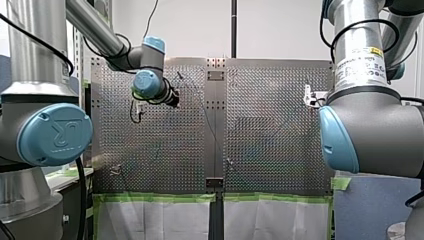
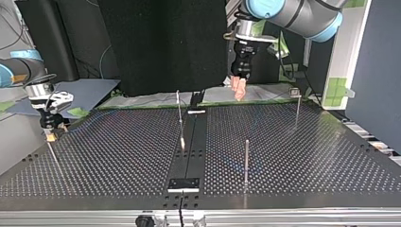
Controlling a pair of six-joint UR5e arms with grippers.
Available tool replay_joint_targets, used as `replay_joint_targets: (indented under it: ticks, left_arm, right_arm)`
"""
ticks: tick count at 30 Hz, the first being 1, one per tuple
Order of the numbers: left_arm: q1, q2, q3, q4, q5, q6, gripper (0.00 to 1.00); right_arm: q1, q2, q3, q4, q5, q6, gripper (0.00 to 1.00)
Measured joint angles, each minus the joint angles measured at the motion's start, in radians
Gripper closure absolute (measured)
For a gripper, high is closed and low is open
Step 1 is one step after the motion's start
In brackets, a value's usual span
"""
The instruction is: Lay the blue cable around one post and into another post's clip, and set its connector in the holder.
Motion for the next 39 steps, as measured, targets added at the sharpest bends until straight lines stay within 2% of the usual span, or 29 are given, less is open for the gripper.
replay_joint_targets:
  ticks: [8,39]
  left_arm:
    - [0.011,0.001,0.0,0.017,0.03,-0.022,0.0]
    - [0.014,0.001,0.0,0.007,0.031,-0.023,0.0]
  right_arm:
    - [0.0,0.0,0.0,0.0,0.0,0.0,0.0]
    - [0.0,0.0,0.0,0.0,0.0,0.0,0.0]
